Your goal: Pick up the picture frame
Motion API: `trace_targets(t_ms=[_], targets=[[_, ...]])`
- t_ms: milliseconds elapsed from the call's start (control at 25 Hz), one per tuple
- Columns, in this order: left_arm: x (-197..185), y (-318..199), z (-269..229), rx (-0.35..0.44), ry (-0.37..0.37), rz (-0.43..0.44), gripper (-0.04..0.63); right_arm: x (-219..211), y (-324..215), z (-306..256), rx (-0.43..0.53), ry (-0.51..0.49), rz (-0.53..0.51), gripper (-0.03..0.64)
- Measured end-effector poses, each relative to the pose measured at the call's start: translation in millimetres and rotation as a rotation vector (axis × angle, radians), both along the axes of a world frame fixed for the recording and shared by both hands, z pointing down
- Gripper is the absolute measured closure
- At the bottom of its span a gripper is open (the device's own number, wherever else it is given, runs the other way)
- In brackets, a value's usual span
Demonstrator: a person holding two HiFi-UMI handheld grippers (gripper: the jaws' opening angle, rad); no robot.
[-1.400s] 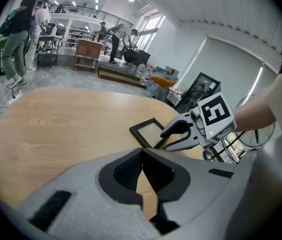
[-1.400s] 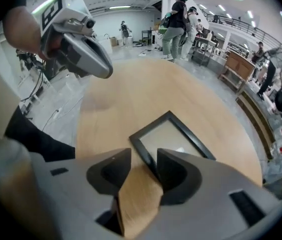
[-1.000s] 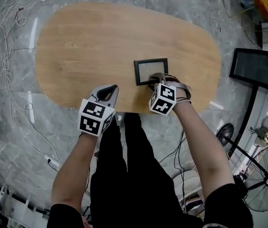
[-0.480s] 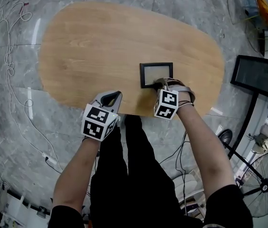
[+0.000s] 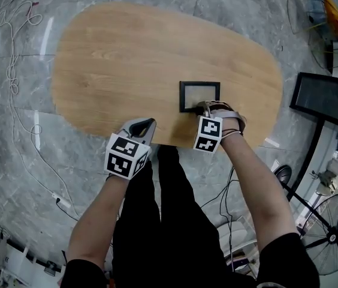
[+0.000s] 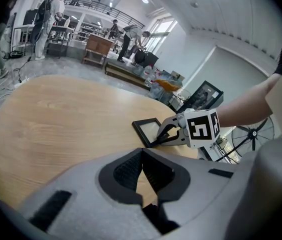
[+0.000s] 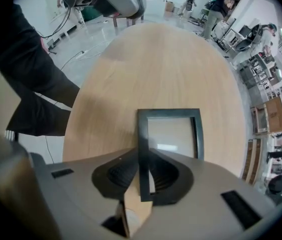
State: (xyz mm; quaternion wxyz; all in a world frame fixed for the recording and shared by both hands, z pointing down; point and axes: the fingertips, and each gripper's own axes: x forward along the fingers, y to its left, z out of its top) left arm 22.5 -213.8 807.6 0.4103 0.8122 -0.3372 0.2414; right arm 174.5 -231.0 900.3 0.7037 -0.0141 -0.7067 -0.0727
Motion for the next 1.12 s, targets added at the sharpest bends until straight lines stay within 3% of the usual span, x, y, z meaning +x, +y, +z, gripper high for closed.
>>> trace_targets(t_ms=[360, 880, 1120], targets=[[-11.7, -4.4, -31.4, 0.024, 0.039, 0.02, 0.586, -27.3, 2.8, -45.5, 0.03, -0.055, -0.003, 0.546], [-31.9, -18.2, -168.0, 0.104, 0.11, 0.06, 0.582, -72.7, 4.1, -205.4, 0.162, -0.182, -0.003, 0.546], [-40.3, -17.2, -235.2, 0.151, 0.19, 0.086, 0.448, -103.3, 9.8, -285.5, 0.25, -0.232, 0.0, 0.548]])
